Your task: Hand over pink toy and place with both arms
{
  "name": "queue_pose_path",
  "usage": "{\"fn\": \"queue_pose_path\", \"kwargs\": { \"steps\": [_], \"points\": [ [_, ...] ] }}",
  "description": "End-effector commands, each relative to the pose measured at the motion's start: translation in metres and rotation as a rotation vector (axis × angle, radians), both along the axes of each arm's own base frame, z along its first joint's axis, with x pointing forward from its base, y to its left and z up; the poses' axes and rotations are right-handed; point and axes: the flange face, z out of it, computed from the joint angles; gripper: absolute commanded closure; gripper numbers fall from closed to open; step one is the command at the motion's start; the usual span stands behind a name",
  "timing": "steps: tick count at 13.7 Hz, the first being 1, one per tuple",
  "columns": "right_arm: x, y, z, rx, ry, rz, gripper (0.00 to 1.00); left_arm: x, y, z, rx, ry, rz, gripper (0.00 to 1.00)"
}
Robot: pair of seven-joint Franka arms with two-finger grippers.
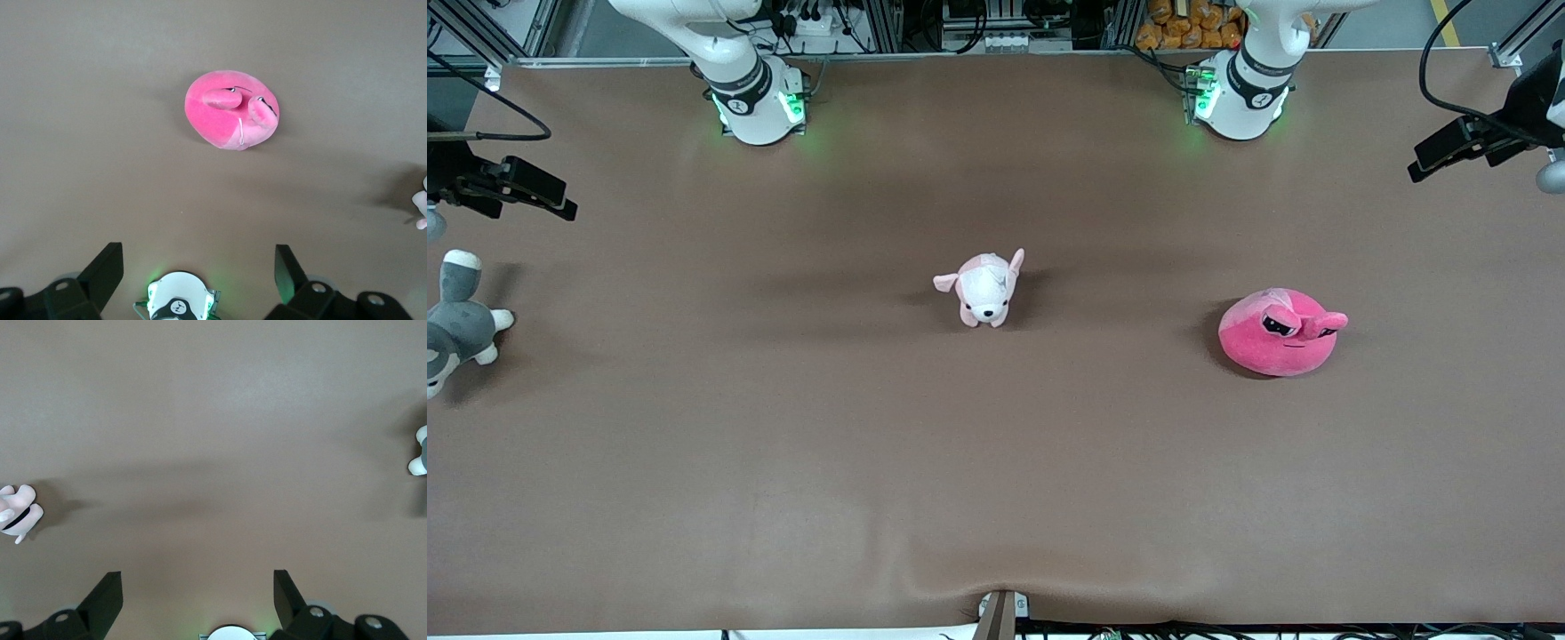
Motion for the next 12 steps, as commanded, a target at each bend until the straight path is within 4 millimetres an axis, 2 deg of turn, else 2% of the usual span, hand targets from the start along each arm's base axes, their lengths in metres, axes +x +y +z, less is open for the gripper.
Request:
{"fn": "queue_pose_path", "kwargs": {
  "steps": [1, 4, 7, 12],
  "points": [
    [0.000, 0.002, 0.001, -0.008, 0.003, -0.005, 0.00, 0.003, 0.019, -0.013, 0.021, -0.007, 0.054, 0.00],
    [0.000, 0.002, 0.001, -0.008, 0.003, -0.003, 0.00, 0.007, 0.021, -0.034, 0.016, -0.017, 0.072, 0.00],
    [0.000, 0.003, 0.002, -0.008, 0.002, -0.003, 0.00, 0.009, 0.028, -0.057, 0.023, -0.009, 0.225, 0.00],
    [0.001, 0.007, -0.001, -0.008, 0.008, 0.004, 0.00, 0.017, 0.028, -0.111, 0.038, -0.036, 0.472, 0.00]
  ]
}}
